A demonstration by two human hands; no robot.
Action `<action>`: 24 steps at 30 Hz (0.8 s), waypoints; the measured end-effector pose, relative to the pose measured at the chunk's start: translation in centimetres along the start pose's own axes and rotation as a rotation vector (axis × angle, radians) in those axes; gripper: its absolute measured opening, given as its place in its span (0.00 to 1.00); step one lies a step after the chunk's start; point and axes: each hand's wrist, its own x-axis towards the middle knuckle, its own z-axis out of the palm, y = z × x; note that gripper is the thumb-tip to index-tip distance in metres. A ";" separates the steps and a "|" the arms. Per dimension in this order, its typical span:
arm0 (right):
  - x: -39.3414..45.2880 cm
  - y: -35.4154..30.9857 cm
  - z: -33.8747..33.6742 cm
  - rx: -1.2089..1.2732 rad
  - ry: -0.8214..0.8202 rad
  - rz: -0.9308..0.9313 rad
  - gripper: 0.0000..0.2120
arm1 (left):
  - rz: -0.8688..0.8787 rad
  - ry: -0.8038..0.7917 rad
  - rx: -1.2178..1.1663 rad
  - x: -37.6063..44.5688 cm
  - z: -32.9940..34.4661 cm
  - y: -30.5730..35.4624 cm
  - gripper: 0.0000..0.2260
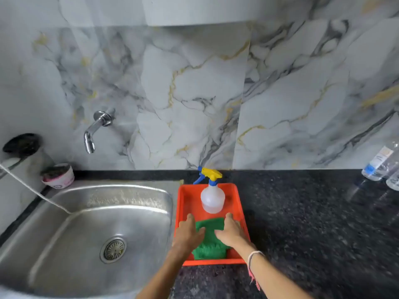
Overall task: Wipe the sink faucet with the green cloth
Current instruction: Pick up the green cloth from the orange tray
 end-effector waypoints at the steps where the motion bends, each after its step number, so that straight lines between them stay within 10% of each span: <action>1: 0.3 0.2 0.5 -0.005 0.020 0.016 0.42 | -0.051 -0.010 0.016 0.1 0.8 0.0 0.22; 9: 0.9 2.1 1.4 0.198 0.081 0.057 0.24 | -0.390 0.073 -0.414 0.5 2.6 0.2 0.14; 14: 1.0 2.7 -0.1 0.883 -0.197 0.239 0.09 | -0.519 -0.081 -0.958 0.5 1.8 -0.2 0.12; 20: -0.7 2.2 -2.9 1.324 -0.469 0.088 0.11 | -0.246 -0.098 -1.245 -2.7 -1.7 0.9 0.27; 24: -2.5 -0.2 -3.5 1.402 -0.275 -0.093 0.10 | -0.036 -0.098 -1.297 -4.9 -3.9 1.0 0.32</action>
